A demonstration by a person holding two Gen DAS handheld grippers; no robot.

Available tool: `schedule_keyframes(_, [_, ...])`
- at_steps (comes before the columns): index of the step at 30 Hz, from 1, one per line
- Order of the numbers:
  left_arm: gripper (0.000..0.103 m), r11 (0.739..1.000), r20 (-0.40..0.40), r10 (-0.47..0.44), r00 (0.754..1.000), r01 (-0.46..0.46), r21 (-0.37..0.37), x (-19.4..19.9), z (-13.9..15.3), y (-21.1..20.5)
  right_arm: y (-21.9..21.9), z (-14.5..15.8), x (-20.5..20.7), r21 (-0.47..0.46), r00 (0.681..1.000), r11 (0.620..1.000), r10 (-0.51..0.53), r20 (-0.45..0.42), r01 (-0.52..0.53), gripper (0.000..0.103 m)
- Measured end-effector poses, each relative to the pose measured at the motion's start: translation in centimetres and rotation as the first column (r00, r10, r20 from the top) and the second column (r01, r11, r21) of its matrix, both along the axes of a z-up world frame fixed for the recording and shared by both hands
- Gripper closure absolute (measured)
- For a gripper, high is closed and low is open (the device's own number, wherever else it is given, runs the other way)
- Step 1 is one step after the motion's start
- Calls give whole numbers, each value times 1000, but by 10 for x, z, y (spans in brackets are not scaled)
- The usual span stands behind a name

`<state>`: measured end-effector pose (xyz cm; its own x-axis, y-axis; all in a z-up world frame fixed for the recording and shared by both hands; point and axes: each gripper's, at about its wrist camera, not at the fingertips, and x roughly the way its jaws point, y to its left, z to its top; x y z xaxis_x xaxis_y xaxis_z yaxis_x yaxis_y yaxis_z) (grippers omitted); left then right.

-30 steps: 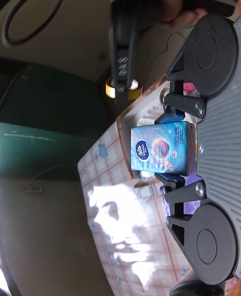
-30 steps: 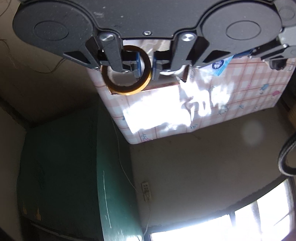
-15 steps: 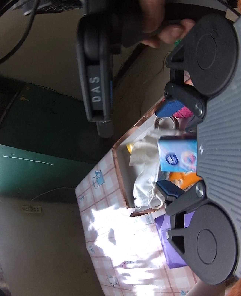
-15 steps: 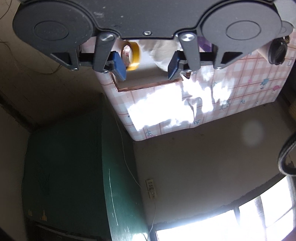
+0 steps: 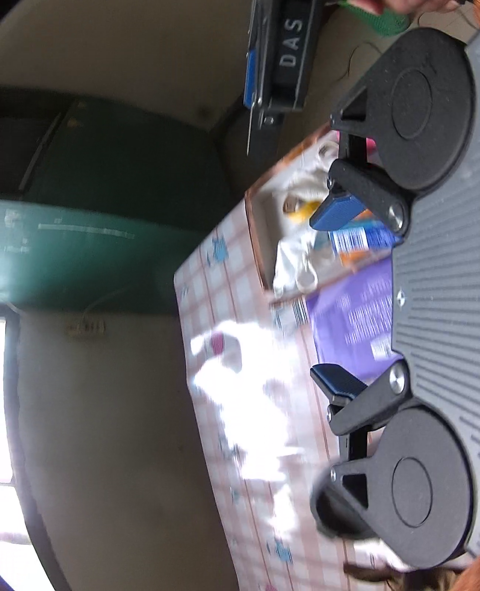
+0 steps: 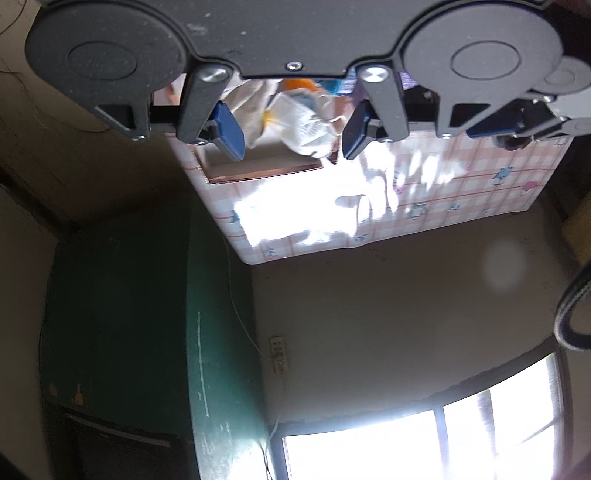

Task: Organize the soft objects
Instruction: 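Move both open tools back to the pile on the table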

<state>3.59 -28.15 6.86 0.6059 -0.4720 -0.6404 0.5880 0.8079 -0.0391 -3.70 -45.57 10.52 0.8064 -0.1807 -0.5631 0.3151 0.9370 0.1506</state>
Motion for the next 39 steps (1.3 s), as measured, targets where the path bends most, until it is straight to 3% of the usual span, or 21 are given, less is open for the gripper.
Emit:
schedule_keyframes(5, [19, 997, 20, 72, 997, -73, 34, 1, 6, 27, 27, -2, 5, 2, 1000, 1000, 26, 1, -26, 29])
schedule_keyframes(20, [16, 970, 10, 238, 971, -239, 36, 13, 10, 109, 111, -4, 32, 12, 985, 985, 172, -16, -172, 27])
schedule_keyframes(39, [17, 930, 0, 366, 930, -366, 29, 24, 3, 176, 184, -10, 57, 13, 956, 957, 292, -39, -291, 27])
